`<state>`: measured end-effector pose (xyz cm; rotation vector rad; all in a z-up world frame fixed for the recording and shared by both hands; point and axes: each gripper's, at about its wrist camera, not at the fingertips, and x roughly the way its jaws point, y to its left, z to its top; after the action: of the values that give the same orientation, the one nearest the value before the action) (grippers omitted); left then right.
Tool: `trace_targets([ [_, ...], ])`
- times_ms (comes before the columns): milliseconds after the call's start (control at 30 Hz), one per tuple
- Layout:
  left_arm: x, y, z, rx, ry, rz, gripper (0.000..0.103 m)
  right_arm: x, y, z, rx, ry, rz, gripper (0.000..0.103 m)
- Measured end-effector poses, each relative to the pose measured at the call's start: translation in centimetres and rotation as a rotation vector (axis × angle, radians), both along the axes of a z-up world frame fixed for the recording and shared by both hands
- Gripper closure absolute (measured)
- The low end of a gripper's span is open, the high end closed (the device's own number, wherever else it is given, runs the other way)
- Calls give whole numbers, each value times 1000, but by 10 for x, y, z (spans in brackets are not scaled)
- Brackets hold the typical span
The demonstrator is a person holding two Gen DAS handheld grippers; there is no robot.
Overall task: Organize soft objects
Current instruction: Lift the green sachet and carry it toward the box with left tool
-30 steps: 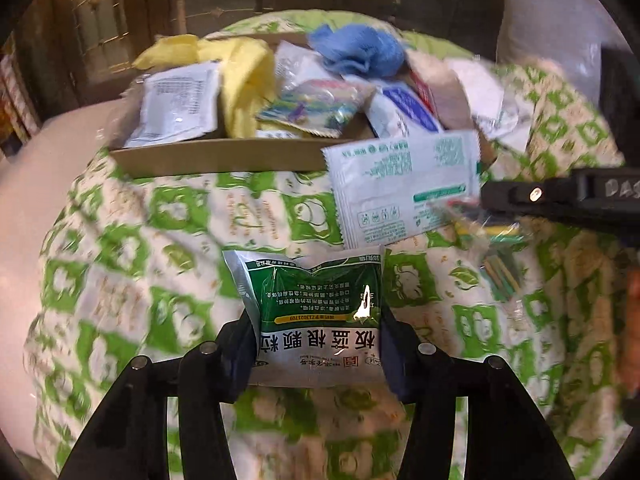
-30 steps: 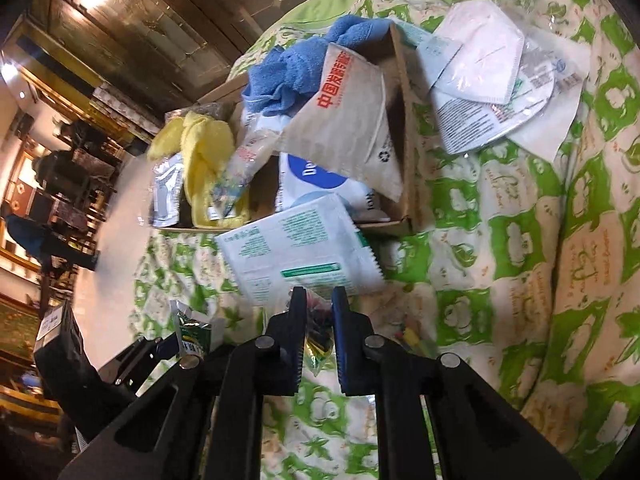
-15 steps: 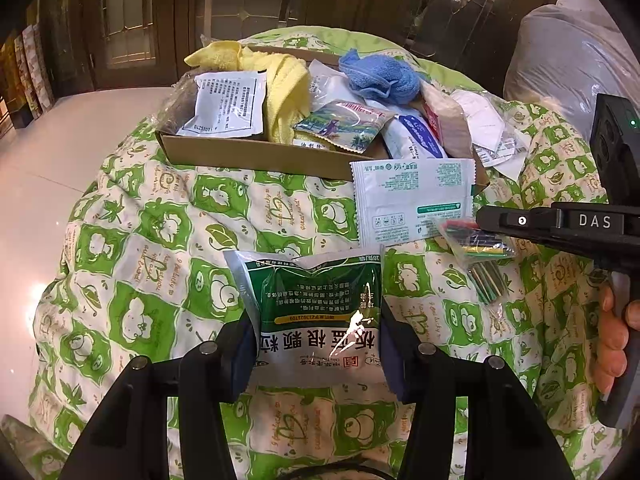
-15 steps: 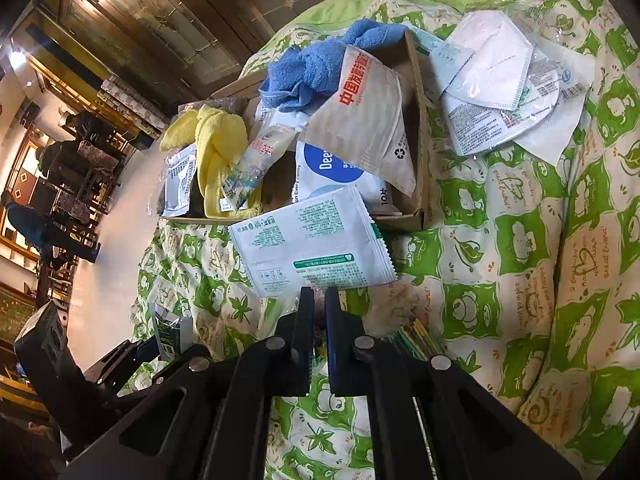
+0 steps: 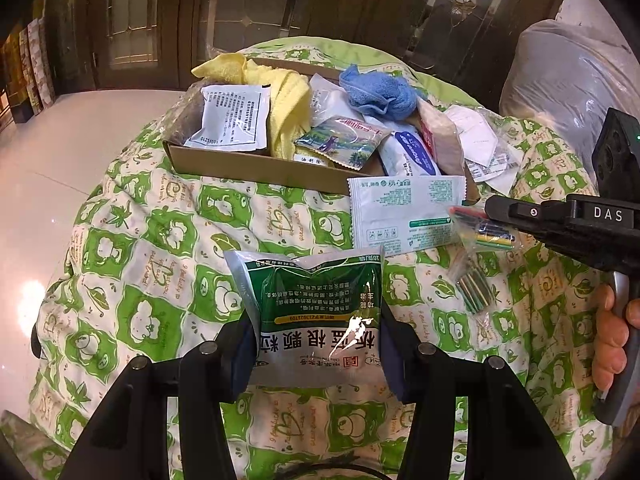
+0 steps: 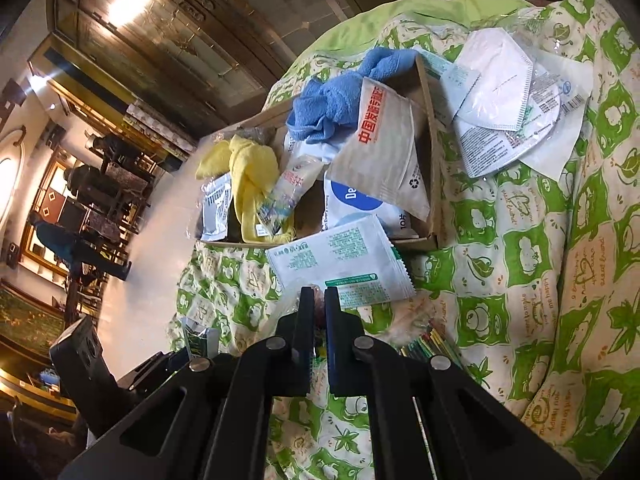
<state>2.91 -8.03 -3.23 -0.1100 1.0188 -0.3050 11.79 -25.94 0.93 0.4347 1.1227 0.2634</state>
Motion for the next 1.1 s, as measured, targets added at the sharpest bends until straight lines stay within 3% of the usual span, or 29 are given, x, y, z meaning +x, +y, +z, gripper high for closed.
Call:
trace_targets([
  [633,18,-5,25,9,-52,-23,47,1,-4,12,-51,-51,-26,98],
  [900,39,-5,27,19,-54,-27,47,22,21,24,-151,-107,31,98],
  [1100,55,-5,34,13,-70,-29,47,47,35,24,-162,-107,48,98],
])
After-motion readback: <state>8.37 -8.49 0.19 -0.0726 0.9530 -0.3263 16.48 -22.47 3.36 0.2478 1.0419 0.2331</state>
